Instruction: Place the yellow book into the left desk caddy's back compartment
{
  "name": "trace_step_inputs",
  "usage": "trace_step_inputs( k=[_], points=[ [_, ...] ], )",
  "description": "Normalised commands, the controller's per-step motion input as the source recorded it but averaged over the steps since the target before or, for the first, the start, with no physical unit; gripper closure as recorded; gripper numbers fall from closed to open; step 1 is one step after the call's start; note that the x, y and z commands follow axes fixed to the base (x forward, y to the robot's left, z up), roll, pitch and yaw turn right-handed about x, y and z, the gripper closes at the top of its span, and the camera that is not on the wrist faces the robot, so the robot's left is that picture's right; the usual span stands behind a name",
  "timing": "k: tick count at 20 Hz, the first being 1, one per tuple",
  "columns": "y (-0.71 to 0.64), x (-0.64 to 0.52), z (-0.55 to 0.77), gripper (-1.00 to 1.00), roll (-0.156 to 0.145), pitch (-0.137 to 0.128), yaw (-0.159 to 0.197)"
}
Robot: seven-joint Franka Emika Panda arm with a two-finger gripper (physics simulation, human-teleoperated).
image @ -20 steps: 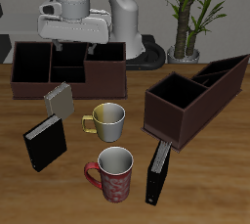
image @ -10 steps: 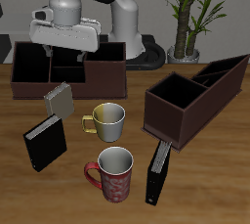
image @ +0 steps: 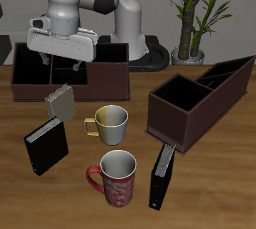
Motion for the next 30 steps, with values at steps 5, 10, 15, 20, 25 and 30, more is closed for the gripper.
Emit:
trace_step_inputs(
  k=[5, 10, 15, 20, 25, 30],
  points=[
    [-0.11, 0.12, -0.23, -1.00, -0.039, 0.028, -0.026],
    [-0.08, 0.13, -0.03, -1.00, -0.001, 0.000, -0.069],
    [-0.06, 0.05, -0.13, -1.00, -0.006, 0.004, -0.042],
    [-0.07, -0.01, -0.22, -1.00, 0.014, 0.014, -0.053],
    [-0.10, 0.01, -0.25, -1.00, -0.011, 0.012, -0.023],
    [-0.10, -0.01, -0.24, -1.00, -0.008, 0.008, -0.034]
  ],
)
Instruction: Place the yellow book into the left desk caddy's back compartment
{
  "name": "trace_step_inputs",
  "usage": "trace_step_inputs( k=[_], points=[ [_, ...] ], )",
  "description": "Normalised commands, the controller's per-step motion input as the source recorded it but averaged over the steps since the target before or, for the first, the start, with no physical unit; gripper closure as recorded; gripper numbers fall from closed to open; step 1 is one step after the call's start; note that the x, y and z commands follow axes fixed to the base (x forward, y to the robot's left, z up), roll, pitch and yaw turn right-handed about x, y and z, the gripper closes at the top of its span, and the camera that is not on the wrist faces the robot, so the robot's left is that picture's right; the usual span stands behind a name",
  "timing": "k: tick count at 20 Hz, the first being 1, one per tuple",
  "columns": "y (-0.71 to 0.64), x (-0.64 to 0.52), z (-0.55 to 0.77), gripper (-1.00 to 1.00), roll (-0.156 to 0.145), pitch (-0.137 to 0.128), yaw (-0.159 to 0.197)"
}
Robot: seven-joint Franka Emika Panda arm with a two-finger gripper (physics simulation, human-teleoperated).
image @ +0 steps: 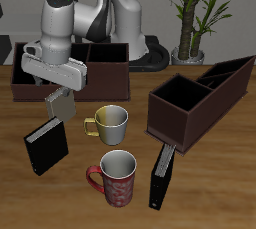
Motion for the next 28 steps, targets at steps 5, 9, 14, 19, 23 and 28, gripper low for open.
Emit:
trace_step_inputs(
  k=[5, 9, 14, 19, 23, 28],
  points=[
    [0.05, 0.06, -0.35, -1.00, 0.005, 0.033, -0.030],
    [-0.01, 0.02, -0.31, -1.00, -0.005, 0.023, -0.049],
    [-0.01, 0.02, -0.31, 1.00, -0.006, 0.021, -0.040],
    [-0.03, 0.01, -0.06, 1.00, 0.000, 0.006, -0.034],
    [0.07, 0.03, 0.15, 1.00, 0.009, -0.018, -0.011],
    [0.16, 0.02, 0.34, 1.00, 0.020, -0.034, 0.012]
  ],
)
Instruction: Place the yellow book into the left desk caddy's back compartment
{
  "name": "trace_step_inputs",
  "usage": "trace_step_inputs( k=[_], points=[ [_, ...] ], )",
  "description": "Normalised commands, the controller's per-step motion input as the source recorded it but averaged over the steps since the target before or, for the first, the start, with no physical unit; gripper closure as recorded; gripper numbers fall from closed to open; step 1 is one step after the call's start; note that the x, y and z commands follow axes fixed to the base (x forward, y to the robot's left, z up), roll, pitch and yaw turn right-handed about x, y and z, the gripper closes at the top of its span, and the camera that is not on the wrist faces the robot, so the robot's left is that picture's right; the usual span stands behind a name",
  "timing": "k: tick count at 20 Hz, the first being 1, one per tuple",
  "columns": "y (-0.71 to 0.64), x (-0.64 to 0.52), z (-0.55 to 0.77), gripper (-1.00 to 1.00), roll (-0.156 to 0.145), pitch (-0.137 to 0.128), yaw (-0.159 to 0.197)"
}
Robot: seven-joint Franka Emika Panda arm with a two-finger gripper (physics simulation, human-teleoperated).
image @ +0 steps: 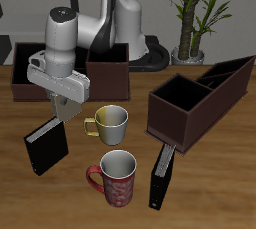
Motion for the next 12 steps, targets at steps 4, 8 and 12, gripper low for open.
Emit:
trace_step_inputs(
  k=[4, 8, 12],
  points=[
    [0.16, 0.00, 0.59, 1.00, -0.019, -0.027, 0.020],
    [0.15, -0.08, 0.87, 1.00, -0.059, -0.042, 0.020],
    [0.14, -0.15, 0.71, 1.00, -0.036, -0.058, 0.048]
  ],
)
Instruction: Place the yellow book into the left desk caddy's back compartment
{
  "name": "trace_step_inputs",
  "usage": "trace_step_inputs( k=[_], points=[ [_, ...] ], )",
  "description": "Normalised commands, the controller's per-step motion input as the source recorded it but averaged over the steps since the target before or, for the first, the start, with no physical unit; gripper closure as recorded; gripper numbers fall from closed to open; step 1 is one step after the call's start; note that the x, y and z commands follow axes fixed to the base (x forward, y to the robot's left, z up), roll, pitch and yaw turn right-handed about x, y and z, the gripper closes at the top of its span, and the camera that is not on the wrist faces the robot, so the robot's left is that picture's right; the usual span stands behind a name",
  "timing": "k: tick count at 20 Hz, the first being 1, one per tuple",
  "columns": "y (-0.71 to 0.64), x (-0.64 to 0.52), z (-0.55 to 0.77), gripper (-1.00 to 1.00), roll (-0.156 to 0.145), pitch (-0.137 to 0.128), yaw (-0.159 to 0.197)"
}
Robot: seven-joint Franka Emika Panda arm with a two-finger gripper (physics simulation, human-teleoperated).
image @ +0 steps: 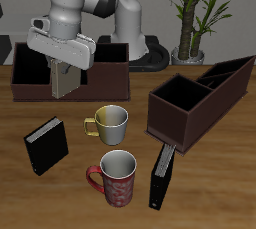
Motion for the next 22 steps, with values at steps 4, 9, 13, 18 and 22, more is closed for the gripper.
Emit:
trace_step_inputs(
  k=[4, 9, 13, 18, 22],
  points=[
    [0.21, -0.26, 0.71, 1.00, -0.039, -0.040, 0.003],
    [0.15, -0.24, 0.50, 1.00, -0.028, -0.018, -0.004],
    [0.20, -0.24, 0.35, 1.00, -0.006, -0.010, 0.009],
    [0.45, -0.40, 0.38, 1.00, 0.013, -0.014, 0.019],
    [0.48, -0.29, 0.21, 1.00, 0.052, 0.000, 0.026]
  ],
)
